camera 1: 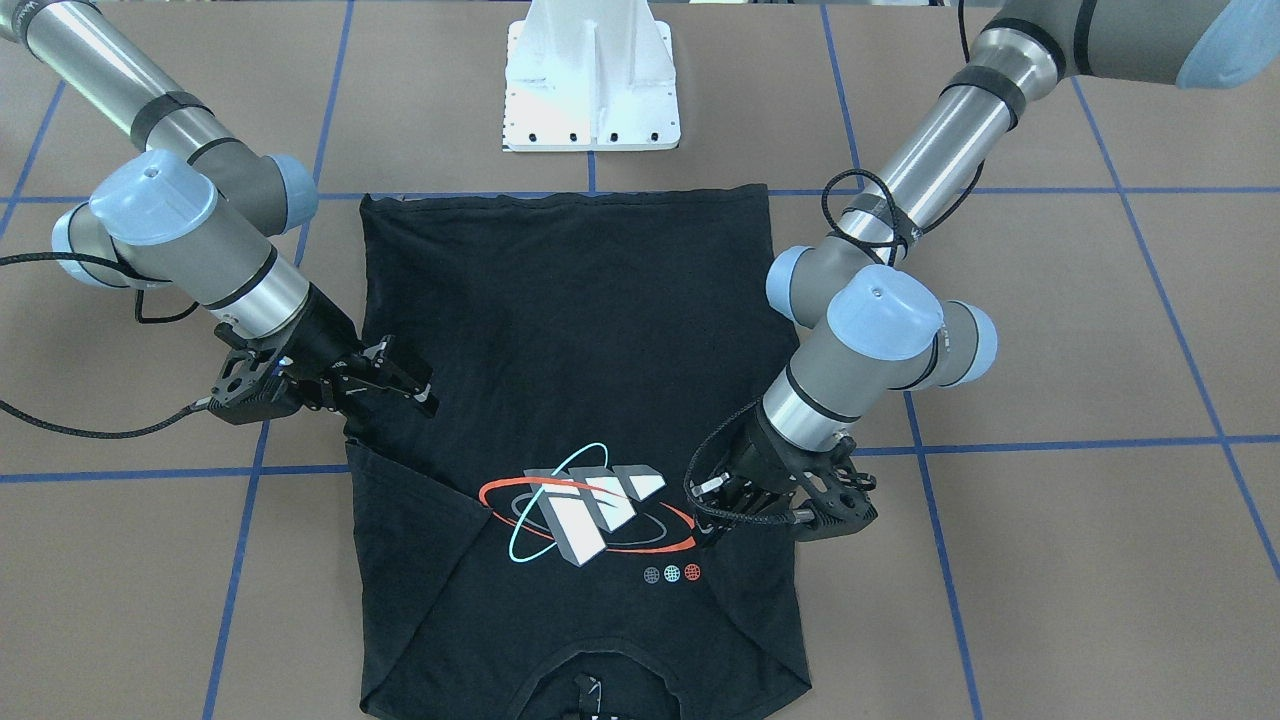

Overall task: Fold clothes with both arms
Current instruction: 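Fold the sleeve nearest the left gripper inward onto the shirt front, then move the right gripper to the shirt hem corner nearest the robot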

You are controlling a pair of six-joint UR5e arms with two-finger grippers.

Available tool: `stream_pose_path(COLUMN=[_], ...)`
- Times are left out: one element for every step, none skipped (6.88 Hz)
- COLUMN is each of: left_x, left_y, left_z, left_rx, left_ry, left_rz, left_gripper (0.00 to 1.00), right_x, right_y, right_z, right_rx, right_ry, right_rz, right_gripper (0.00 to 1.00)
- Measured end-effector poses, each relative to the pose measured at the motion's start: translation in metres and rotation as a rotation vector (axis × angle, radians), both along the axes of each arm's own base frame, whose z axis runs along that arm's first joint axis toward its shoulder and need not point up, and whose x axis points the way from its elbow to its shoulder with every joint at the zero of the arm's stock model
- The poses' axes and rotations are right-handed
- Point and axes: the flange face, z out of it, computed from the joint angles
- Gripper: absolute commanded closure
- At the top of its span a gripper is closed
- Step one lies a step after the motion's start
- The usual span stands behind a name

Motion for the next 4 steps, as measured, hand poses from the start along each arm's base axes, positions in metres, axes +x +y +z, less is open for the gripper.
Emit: stream_pose_path(left_x=[0.001,-0.001,-0.008,-0.023], left_y=[0.0,0.002,0.01,0.028], left_z=[-0.005,-0.013,-0.024,-0.024], left_rx=[0.004,0.012,0.03,0.049], left_ry=[0.005,0.016,0.036,0.06], left_rz=[-0.002,-0.003,-0.001,0.008], left_gripper=[0.2,0.19,0.15,0.14], right_x=[0.0,0.001,0.001,0.005], right_y=[0.001,0.003,0.009,0.029], right_z=[0.0,-0.002,-0.002,0.007], right_rx=[-0.005,-0.027,-0.092,-0.17], right_ry=[-0.002,-0.013,-0.034,-0.046], right_rz=[0.001,0.009,0.027,0.048], right_gripper=[0.0,0.0,0.0,0.02])
